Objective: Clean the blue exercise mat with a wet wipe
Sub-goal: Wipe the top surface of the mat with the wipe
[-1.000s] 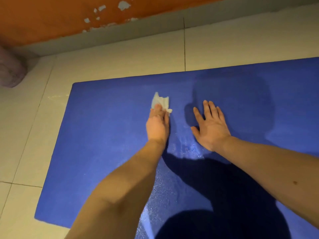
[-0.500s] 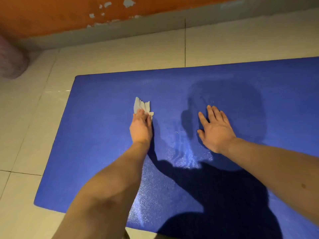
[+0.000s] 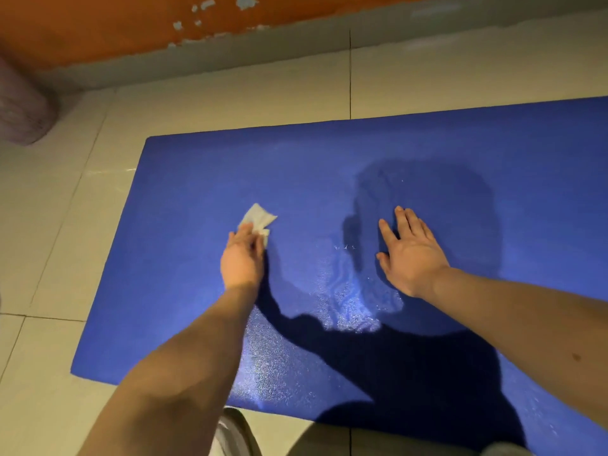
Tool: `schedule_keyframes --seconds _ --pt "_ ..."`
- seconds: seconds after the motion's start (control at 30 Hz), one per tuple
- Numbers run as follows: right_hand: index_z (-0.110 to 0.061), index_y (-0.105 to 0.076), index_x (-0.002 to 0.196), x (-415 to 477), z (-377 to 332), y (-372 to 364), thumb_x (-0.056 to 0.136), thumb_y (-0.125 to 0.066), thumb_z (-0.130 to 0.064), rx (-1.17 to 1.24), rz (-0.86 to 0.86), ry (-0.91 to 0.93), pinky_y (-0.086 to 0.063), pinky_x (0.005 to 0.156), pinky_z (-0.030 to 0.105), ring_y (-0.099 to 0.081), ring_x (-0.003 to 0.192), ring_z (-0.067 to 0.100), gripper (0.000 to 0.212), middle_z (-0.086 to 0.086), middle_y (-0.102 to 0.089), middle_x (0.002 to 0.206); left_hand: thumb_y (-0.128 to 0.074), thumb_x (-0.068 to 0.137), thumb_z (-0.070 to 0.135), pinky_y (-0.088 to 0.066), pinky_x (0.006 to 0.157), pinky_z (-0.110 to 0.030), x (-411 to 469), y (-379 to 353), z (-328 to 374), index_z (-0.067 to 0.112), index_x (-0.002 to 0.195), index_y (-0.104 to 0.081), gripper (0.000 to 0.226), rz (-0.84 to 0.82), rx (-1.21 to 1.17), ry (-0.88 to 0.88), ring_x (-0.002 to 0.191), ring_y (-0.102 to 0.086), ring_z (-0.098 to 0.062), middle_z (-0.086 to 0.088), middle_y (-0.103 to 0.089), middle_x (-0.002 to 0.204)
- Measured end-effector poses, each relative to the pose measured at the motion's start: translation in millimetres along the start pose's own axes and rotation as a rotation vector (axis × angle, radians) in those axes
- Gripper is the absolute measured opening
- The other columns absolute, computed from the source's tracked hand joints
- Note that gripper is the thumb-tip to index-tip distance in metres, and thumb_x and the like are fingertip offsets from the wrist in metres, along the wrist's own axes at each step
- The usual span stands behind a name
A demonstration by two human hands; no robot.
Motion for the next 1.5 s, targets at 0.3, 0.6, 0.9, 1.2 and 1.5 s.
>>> schedule_keyframes --seconds 0.3,0.6,0.9,1.2,1.5 --pt "-0.016 0.003 0.162 -19.5 -16.9 -5.9 0.106 -0.025 -0.048 -0.043 -0.03 0.023 -0.003 0.126 0.047 0.012 0.153 0.039 0.07 0.019 0.016 0.166 -0.051 0.103 0.015 -0.033 0.107 -0.019 -43.4 -51.6 85.1 0.006 0.13 -0.062 0.031 -0.082 -0.246 -0.169 0.13 -0.048 -0.016 -0.006 -0.056 0.139" --pt "-0.015 0.003 0.162 -32.8 -10.2 -10.9 0.106 -0.026 -0.048 -0.024 -0.05 0.008 -0.003 0.127 0.046 0.013 0.154 0.036 0.071 0.018 0.015 0.167 -0.053 0.103 0.026 -0.029 0.116 -0.031 -37.8 -31.5 35.0 0.013 0.13 -0.066 0.032 -0.06 -0.049 -0.183 0.146 -0.034 -0.027 0.001 -0.048 0.151" --pt "-0.014 0.005 0.162 -46.9 -1.2 -15.2 0.106 -0.028 -0.047 -0.003 -0.077 -0.007 -0.001 0.126 0.044 0.015 0.154 0.036 0.072 0.018 0.016 0.166 -0.052 0.101 0.023 -0.041 0.082 -0.029 -63.1 -38.6 36.7 0.008 0.099 -0.061 0.018 0.022 -0.203 -0.031 0.09 -0.054 -0.017 -0.009 -0.062 0.11" --pt "-0.016 0.004 0.162 -51.9 -0.8 -14.0 0.106 -0.028 -0.046 0.018 -0.102 -0.02 -0.002 0.126 0.043 0.014 0.154 0.033 0.071 0.014 0.016 0.167 -0.049 0.105 0.028 -0.03 0.117 -0.032 -81.4 -45.3 49.7 0.015 0.138 -0.059 0.037 -0.113 -0.061 -0.249 0.148 -0.029 -0.022 0.002 -0.046 0.153" --pt "-0.013 0.004 0.162 -65.7 0.3 -22.4 0.106 -0.03 -0.045 0.007 -0.138 -0.02 -0.002 0.126 0.044 0.016 0.154 0.036 0.073 0.018 0.018 0.166 -0.048 0.104 0.031 -0.043 0.105 -0.044 -84.7 -23.2 1.0 0.013 0.121 -0.063 0.029 -0.01 -0.107 0.074 0.126 -0.055 -0.034 -0.006 -0.057 0.138"
Point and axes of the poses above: each hand's wrist, its own x-axis towards the middle knuckle, its own y-axis out of the back of the hand, z = x × y, the point moved 5 cm from there along x, towards the middle knuckle
